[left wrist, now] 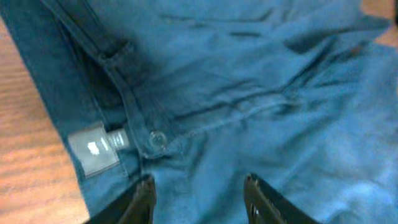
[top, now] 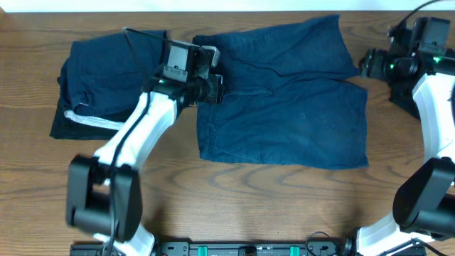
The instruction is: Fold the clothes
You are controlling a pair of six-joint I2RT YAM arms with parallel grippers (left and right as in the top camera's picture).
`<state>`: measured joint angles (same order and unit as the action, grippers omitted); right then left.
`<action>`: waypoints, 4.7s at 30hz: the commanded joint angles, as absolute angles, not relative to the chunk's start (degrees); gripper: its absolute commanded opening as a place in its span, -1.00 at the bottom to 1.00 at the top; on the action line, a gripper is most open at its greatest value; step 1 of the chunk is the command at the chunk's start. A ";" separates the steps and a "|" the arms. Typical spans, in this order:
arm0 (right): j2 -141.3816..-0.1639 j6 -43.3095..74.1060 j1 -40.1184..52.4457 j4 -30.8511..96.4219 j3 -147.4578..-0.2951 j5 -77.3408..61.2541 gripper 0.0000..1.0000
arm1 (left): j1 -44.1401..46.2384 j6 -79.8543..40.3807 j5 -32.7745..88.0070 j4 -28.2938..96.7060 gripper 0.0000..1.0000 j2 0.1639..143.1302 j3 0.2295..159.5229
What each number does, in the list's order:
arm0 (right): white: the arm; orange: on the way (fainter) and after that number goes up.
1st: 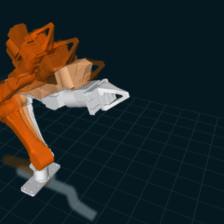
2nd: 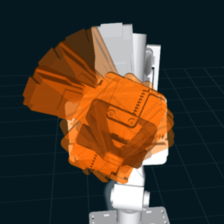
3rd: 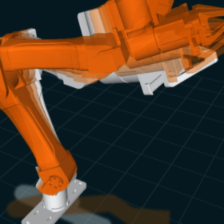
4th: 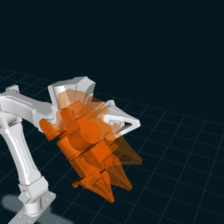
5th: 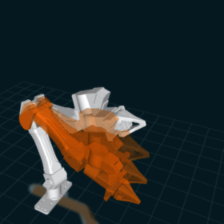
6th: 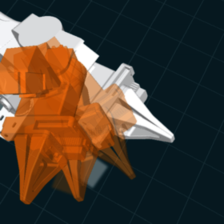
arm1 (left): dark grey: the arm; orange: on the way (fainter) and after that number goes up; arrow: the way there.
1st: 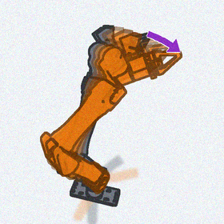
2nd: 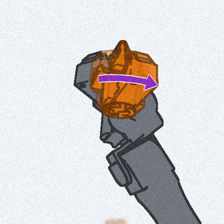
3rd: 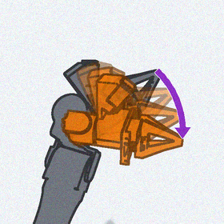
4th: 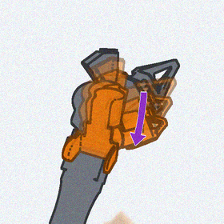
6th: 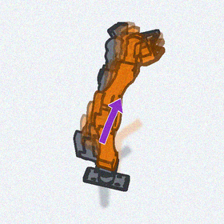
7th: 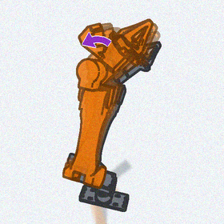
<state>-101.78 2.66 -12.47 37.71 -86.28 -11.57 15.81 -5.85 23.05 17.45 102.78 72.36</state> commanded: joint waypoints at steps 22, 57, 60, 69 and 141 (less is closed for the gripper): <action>-118.56 -6.15 -11.38 18.20 -87.09 -18.63 0.53 | 12.40 -4.99 28.71 14.59 -0.05 114.19 72.34; -130.69 -3.29 -11.29 -5.87 -87.11 -24.49 -0.43 | 12.45 -5.15 39.86 13.82 -0.35 117.23 72.36; -133.47 -2.79 -10.96 -9.34 -87.11 -24.47 -0.54 | 12.45 -5.15 39.83 13.80 -0.35 117.23 72.36; -138.47 -2.72 -10.35 -9.45 -87.13 -24.29 -0.59 | 12.45 -5.15 39.83 13.80 -0.37 117.23 72.36; -120.60 -0.01 -9.89 7.16 -90.37 -30.46 -0.39 | 12.29 -8.21 18.17 -0.34 -0.19 114.54 76.25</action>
